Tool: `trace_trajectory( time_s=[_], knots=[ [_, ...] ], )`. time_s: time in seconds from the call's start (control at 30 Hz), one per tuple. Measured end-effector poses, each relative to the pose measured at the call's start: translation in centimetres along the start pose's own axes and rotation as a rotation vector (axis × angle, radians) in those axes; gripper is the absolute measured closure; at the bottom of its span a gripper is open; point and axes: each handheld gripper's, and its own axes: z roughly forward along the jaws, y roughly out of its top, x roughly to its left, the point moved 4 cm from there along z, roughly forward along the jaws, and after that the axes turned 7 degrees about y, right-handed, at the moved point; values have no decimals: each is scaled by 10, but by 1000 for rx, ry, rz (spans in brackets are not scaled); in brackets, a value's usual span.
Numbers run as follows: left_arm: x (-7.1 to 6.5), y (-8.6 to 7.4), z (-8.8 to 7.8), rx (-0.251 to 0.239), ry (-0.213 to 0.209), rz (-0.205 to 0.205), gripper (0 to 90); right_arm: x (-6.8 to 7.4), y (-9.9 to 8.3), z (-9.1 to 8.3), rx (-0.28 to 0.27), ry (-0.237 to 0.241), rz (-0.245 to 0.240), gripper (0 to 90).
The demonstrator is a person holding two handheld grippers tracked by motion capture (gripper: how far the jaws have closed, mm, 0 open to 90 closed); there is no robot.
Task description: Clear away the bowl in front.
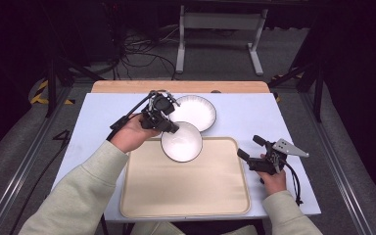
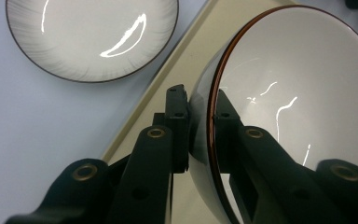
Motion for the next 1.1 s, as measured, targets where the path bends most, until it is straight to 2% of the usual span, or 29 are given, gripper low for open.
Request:
trace_trajectory(
  time_s=[0.1, 0.17, 0.23, 0.33, 0.57, 1.1],
  knots=[
    [-3, -1, 1, 8, -5, 10, 820, 0, 0, 0, 0, 0, 1, 24],
    [-6, -2, 4, 17, -12, 37, 820, 0, 0, 0, -1, 1, 1, 24],
    [-8, -3, 5, 21, -14, 39, 820, 0, 0, 0, -1, 2, 1, 24],
    [-13, -4, 8, 37, -22, 72, 820, 0, 0, 0, -1, 2, 2, 24],
    [-22, -4, 15, 57, -30, 113, 820, 0, 0, 0, -2, 4, 3, 24],
    [-30, -12, 41, 112, -53, 118, 820, 0, 0, 0, -4, 7, 3, 24]
  ],
)
